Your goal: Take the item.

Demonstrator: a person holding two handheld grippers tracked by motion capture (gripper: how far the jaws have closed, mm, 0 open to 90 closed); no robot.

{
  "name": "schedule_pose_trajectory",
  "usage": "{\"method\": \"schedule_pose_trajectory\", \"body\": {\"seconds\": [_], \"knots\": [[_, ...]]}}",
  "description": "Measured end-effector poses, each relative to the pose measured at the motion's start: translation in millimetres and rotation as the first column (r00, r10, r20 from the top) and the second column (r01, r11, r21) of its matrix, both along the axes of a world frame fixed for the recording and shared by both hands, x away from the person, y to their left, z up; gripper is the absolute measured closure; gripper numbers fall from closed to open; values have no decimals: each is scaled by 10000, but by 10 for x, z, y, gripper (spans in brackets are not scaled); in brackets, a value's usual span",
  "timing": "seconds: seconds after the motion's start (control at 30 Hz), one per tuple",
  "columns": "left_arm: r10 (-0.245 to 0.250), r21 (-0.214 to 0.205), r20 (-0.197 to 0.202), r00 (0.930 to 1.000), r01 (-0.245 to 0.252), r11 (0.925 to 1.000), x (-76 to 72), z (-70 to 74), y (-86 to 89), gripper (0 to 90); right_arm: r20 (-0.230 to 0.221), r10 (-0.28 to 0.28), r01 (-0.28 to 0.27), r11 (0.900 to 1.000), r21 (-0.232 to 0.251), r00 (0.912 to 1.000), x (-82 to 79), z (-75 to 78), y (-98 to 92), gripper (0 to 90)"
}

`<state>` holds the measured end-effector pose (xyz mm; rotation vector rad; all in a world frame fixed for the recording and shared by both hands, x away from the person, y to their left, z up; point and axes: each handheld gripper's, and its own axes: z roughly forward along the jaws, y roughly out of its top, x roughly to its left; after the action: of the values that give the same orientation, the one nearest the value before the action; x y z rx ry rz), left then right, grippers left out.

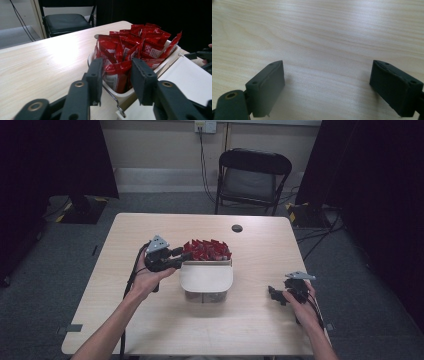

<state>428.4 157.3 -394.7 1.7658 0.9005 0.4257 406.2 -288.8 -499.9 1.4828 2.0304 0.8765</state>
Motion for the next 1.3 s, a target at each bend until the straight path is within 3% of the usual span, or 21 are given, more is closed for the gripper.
{"method": "schedule_pose_trajectory", "body": {"seconds": [0.17, 0.57, 0.77, 0.8, 0.87, 1.3], "knots": [[-139, 249, 265, 9996, 133, 9996, -28, -9, -31, 663, 0, -1, 1, 10000, -1, 10000, 0, 0, 0, 119], [-528, 206, 67, 9986, 527, 9984, -24, -13, -62, 687, 3, 71, -71, 10000, -4, 10000, -1, 0, 3, 119], [-583, -154, -262, 9980, 579, 9982, 17, -22, -35, 710, -4, 103, -103, 9999, -6, 9999, -2, 0, 3, 120], [-590, -237, -366, 9976, 581, 9980, 21, -23, -25, 800, -6, 104, -104, 9999, -3, 9999, -2, 0, 3, 119], [-734, -423, -504, 9960, 713, 9966, 33, -30, -10, 805, -4, 112, -112, 9999, -11, 9999, -2, 0, 3, 119], [-824, -620, -623, 9947, 785, 9950, 41, -6, 38, 813, 2, 126, -126, 9999, 5, 9999, -6, 0, 6, 119]]}}
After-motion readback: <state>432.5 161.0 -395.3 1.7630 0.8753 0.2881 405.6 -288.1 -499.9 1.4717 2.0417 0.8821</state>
